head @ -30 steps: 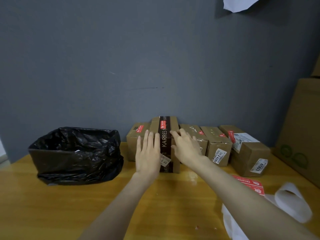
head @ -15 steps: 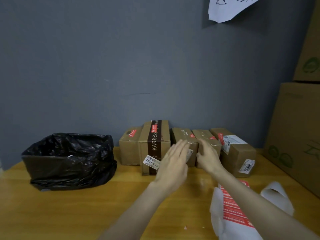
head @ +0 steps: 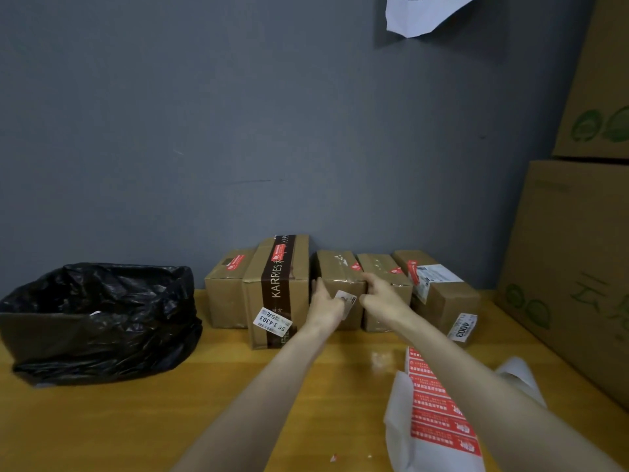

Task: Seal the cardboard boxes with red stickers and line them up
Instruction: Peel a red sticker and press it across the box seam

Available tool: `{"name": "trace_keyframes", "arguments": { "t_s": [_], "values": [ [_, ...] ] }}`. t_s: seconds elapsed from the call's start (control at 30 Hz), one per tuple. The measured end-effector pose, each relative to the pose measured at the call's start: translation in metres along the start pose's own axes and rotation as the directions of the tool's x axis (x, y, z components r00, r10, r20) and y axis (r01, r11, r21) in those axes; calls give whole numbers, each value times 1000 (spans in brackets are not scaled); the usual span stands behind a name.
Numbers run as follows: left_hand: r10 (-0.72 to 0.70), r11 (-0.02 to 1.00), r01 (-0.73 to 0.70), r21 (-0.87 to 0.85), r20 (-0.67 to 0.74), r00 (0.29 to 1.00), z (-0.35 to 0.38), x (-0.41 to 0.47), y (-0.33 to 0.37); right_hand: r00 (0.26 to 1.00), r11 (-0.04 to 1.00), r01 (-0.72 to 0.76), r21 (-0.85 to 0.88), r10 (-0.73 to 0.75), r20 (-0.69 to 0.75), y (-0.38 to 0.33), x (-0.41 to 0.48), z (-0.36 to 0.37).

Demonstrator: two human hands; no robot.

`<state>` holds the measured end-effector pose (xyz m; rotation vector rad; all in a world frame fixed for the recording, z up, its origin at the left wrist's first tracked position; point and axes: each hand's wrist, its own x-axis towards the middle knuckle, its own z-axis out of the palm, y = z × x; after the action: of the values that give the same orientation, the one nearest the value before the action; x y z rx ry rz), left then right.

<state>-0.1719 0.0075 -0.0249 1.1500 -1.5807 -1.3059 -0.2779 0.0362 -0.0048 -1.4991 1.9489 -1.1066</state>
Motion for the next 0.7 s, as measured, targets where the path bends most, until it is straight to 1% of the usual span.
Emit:
{"name": "trace_keyframes", "arguments": {
  "t_s": [0.07, 0.1, 0.2, 0.27, 0.33, 0.43, 0.5, 0.57, 0.7],
  "values": [
    [-4, 1000, 4, -30, 8, 1000, 0, -1, -1, 1000, 1000, 7, -29, -7, 0, -2, -1, 1],
    [-1, 999, 1, -42, 9, 1000, 0, 1, -4, 1000, 1000, 12, -15, -12, 3, -3, -1, 2],
    [17, 998, -18, -60, -6, 1000, 2, 3, -7, 1000, 993, 7, 118, -6, -7, -10, -2, 3],
    [4, 998, -4, -68, -11, 1000, 2, 1, -6, 1000, 977, -17, 212, 20, -11, -14, -4, 1],
    [-2, 998, 2, -66, -6, 1000, 2, -1, -5, 999, 964, -31, 263, 33, -2, -18, -6, -2],
    [-11, 997, 11, -82, 0, 1000, 3, -1, -1, 999, 959, -43, 281, 46, -5, -23, -7, -4],
    [-13, 996, 10, -86, -32, 999, 4, 2, 4, 997, 952, -59, 301, 71, -29, -25, -6, -3],
    [-15, 996, 12, -83, -44, 999, 4, 5, 9, 996, 954, -77, 288, 87, -24, -25, -5, -4],
    [-6, 999, 5, -50, -15, 1000, 1, 4, 12, 995, 964, -98, 246, 101, 1, -22, -4, -7]
  ]
}}
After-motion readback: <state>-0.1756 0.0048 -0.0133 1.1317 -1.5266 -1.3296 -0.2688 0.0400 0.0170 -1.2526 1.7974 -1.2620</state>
